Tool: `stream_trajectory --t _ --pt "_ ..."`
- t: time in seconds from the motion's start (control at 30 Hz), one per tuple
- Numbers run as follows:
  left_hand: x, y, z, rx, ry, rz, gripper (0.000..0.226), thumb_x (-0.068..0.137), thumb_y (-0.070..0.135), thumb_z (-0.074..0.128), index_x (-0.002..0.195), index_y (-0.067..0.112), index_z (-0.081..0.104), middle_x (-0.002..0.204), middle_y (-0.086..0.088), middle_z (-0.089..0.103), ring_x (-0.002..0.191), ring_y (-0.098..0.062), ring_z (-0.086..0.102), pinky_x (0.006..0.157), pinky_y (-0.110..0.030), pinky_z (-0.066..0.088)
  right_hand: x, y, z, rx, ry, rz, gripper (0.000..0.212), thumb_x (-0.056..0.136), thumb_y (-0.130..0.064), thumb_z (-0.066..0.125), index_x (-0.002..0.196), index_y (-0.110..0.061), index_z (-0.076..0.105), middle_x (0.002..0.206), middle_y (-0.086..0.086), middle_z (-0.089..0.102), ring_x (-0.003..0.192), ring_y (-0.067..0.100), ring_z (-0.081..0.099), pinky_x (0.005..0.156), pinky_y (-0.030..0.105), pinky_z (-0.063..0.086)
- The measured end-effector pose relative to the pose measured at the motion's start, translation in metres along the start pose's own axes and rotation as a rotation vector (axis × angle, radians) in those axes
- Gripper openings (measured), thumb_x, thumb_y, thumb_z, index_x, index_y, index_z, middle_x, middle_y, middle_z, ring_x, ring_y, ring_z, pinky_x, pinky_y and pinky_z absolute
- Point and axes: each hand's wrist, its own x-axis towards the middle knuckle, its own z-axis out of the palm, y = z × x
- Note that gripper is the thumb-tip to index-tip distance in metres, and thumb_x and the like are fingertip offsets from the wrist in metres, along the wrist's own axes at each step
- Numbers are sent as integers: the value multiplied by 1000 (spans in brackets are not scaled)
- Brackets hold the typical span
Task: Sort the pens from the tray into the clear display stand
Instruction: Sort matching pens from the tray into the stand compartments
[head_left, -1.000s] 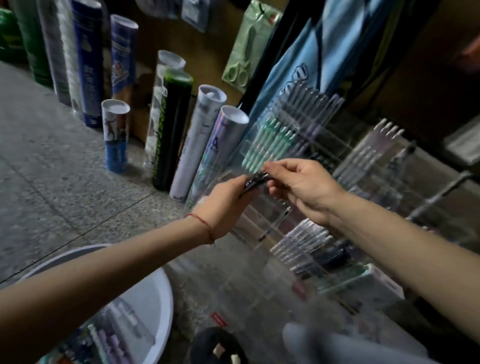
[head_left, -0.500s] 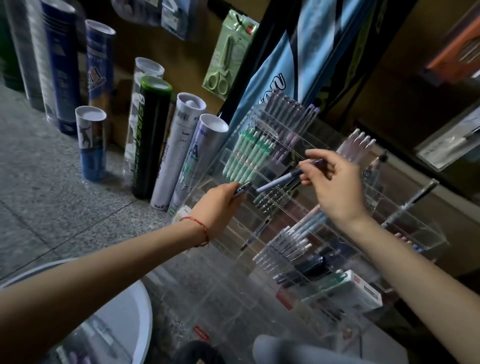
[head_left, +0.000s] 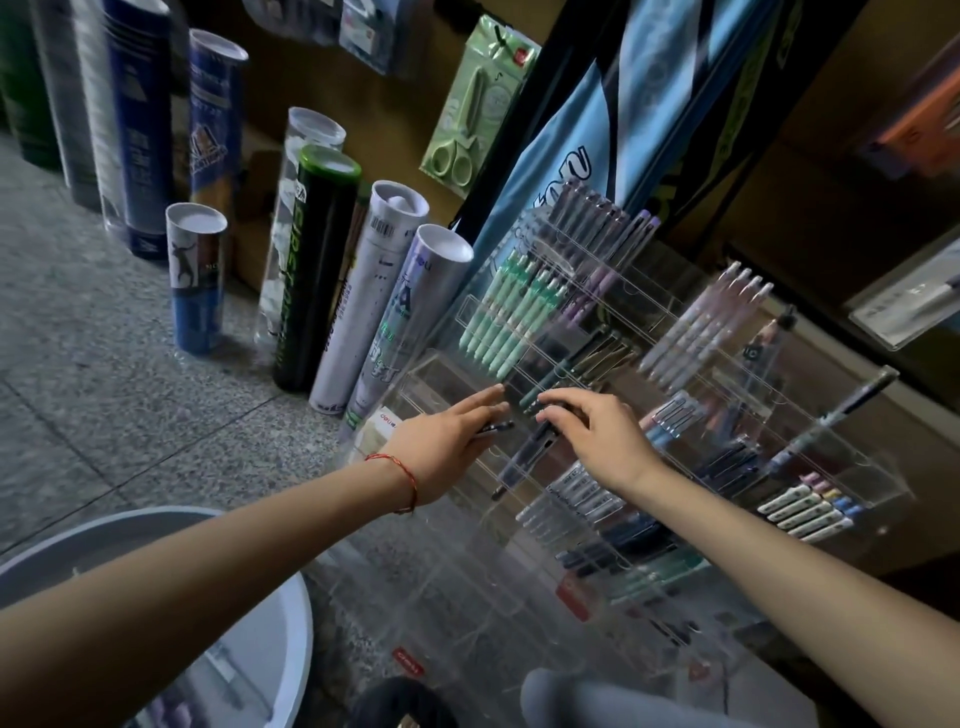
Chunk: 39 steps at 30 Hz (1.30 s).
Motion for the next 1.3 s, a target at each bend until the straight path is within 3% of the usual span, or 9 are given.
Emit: stream_trajectory --t 0.13,0.3,0.47,0.6,0.77,0.93,1.03,1.13,1.3 --pt "1 0 2 -23 -5 -7 42 99 32 36 141 31 34 153 23 9 113 -16 58 87 -33 50 1 -2 1 -37 7 34 27 92 -23 56 117 -16 65 113 3 67 110 21 56 99 39 44" --pt "1 0 0 -8 -17 -4 43 99 32 35 142 32 32 154 23 8 116 -15 56 87 -27 45 1 -3 2 83 27 154 18 92 -15 56 105 -10 68 98 3 66 97 16 58 92 32 47" --pt "1 -1 2 -32 -15 -15 42 99 33 36 141 31 34 154 22 9 117 -16 56 91 -30 47 4 -5 1 -34 24 58 20 91 -19 57 106 -12 69 101 0 68 97 14 59 90 30 47" --pt "2 -1 1 -17 -37 -8 43 99 33 36 142 31 33 154 23 9 118 -16 55 93 -34 48 3 0 -4 24 -7 76 15 90 -21 59 97 -13 70 93 2 69 91 17 62 86 32 51" --pt "2 -2 0 -7 -45 -14 43 99 32 35 142 31 32 154 22 8 115 -18 57 92 -36 48 2 -1 -6 13 -64 16 17 89 -17 60 103 -14 69 96 1 69 92 15 63 87 31 52" --pt "2 -1 -1 3 -55 -13 44 99 32 36 143 32 30 154 23 6 115 -19 57 92 -36 48 -3 -3 -5 -191 -48 -36 19 94 -25 53 104 -15 66 90 1 66 78 11 57 62 11 42" --pt "1 -1 -2 15 -58 -17 44 99 33 35 143 32 30 154 22 6 115 -19 57 92 -37 48 5 -3 -7 59 -91 20 14 90 -13 58 101 -15 66 100 4 68 84 7 61 74 14 47" --pt "1 0 -2 38 -70 -17 44 100 33 33 143 32 28 154 22 5 113 -20 58 91 -37 49 9 -1 -12 203 -186 82 16 89 -5 58 100 -13 66 104 10 69 76 -2 59 77 15 51" --pt "1 1 -3 41 -69 -18 45 99 31 35 144 32 27 155 22 4 114 -21 58 90 -38 50 1 2 -12 82 -121 7 14 88 -13 61 100 -14 68 81 -11 64 75 -1 57 68 10 45"
